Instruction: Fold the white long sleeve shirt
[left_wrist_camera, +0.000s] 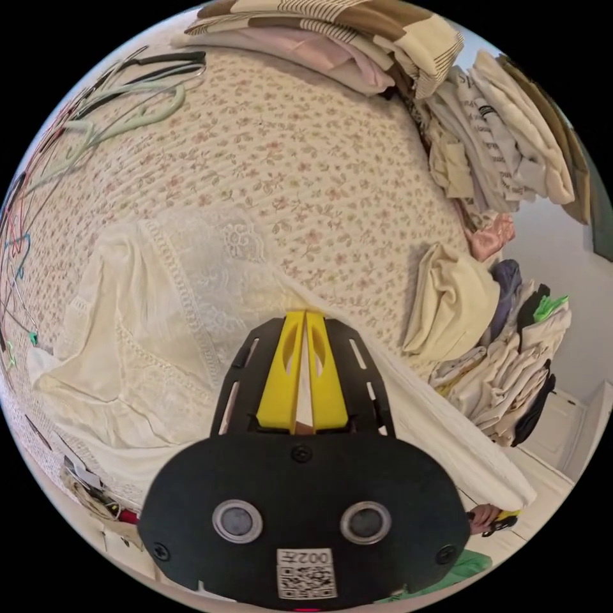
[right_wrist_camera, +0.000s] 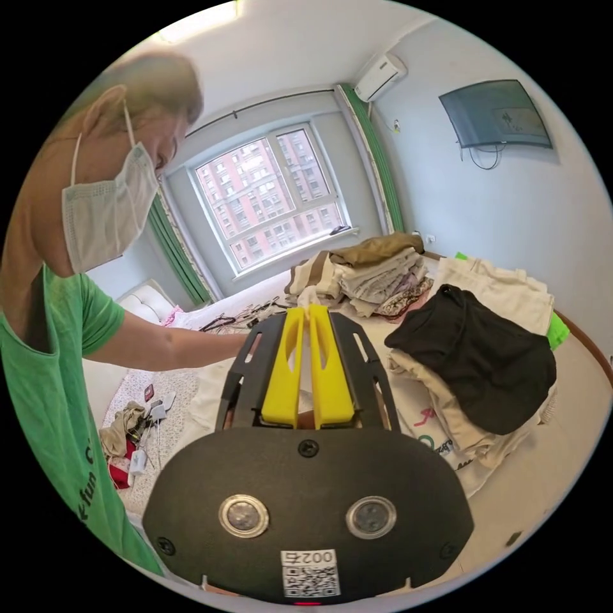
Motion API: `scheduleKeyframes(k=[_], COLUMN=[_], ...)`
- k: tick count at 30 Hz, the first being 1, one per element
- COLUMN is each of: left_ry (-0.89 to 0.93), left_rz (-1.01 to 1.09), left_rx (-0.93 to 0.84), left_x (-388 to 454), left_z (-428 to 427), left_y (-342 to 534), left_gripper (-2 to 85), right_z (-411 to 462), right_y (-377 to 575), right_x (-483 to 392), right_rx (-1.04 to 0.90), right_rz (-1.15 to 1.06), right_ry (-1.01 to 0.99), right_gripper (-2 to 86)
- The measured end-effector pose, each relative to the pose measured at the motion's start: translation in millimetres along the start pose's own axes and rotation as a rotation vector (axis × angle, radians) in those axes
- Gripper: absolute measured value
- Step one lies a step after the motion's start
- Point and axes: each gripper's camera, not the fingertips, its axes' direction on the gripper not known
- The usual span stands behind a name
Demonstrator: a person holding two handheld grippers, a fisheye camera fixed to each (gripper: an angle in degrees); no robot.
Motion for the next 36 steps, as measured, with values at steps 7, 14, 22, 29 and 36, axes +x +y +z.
scheduleKeyframes(k=[7, 14, 22, 29, 36], left_ry=[0.179, 0.345, 0.421, 0.398, 0.562], left_rz=[-0.044, -0.123, -0.172, -0.188, -0.179], left_rx=[-0.189, -0.044, -0.019, 0.031, 0.095], left_x=[-41, -80, -97, -99, -146], left_z=[-3, -44, -54, -64, -93], left_y=[-11, 5, 4, -5, 24], left_gripper=[-0.9, -0.9, -0.9, -0.9, -0.9], right_z=[2, 4, 21, 44, 123], right_y=[2, 0, -1, -2, 39], right_x=[7, 23, 9, -19, -107], right_rx=[-0.008, -0.005, 0.007, -0.038, -0.288], right_rz=[0.040, 0.079, 0.055, 0.015, -0.136], right_ry=[-0.002, 0.036, -0.054, -0.626, -1.011], right_gripper=[-0.6, -0.5, -0.5, -0.4, -0.4])
